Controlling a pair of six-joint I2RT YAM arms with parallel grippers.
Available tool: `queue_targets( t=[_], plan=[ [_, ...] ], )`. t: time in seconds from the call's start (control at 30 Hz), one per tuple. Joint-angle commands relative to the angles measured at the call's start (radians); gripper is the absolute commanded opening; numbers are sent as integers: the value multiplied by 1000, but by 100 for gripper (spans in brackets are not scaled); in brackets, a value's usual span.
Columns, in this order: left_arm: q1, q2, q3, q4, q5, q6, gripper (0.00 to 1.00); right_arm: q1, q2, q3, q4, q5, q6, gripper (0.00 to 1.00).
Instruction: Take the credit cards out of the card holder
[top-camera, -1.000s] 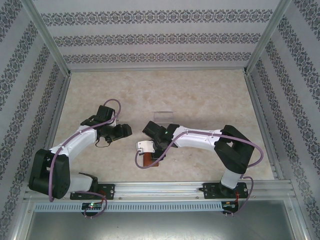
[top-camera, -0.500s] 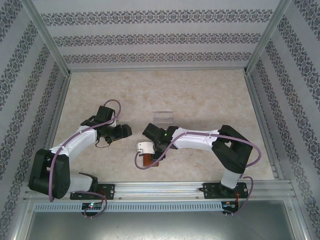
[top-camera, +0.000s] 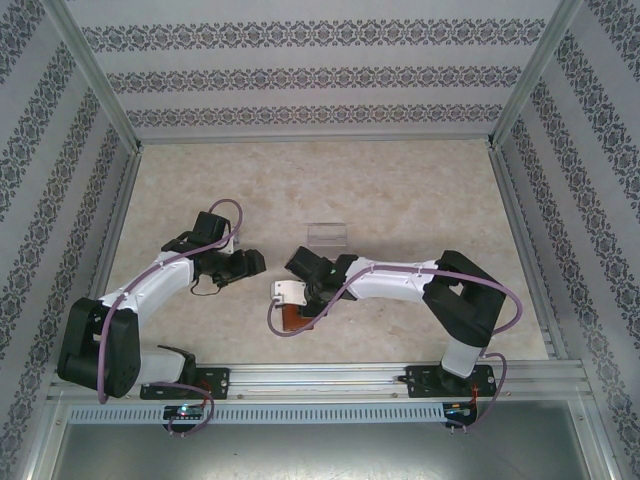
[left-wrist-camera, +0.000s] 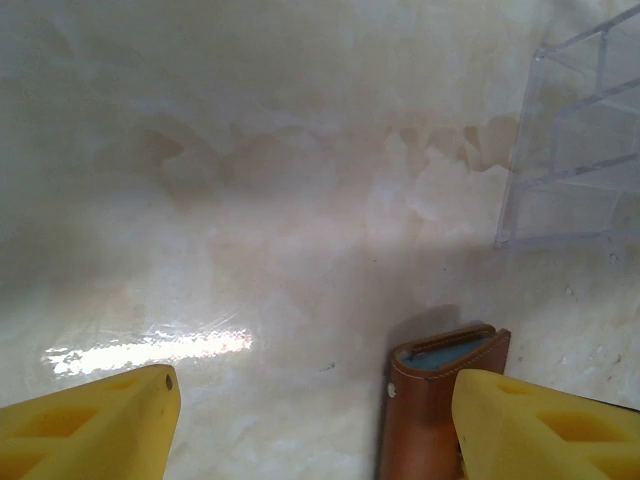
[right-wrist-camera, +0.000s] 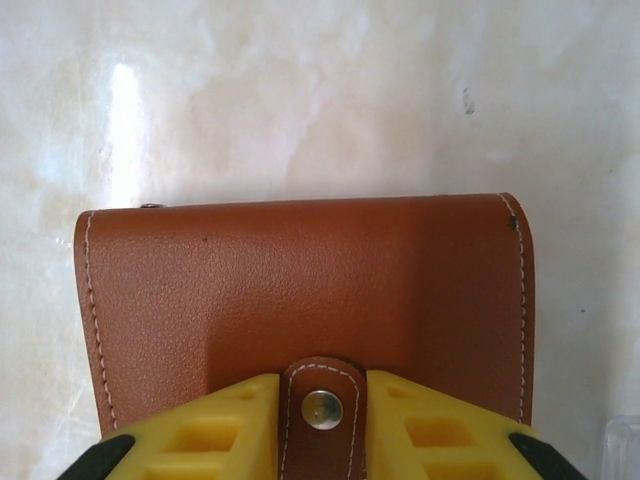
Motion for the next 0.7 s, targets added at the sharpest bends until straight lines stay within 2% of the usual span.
queue_targets(
  t=[0.0,0.27,0.47,0.5,0.57,0.67],
  plan=[
    [-13,12,20,3,66,19,72,7,-33,-28,95,-57,69,24],
    [-97,25,-30,97,134,-54,55,-12,-55,-104,298,-119,172,18],
    [-146,44,-90,192,143,-142,51,-20,-72,-163,413,-147,221,18],
    [-151,48,-92,193,137,-147,51,-22,-75,-171,424,-148,229,19],
    [-152,55,-91,182,122,-145,49,-28,-88,-178,417,-128,251,33],
    [-153,52,-72,134,84,-128,49,-28,-136,-191,370,-97,282,42]
  ],
)
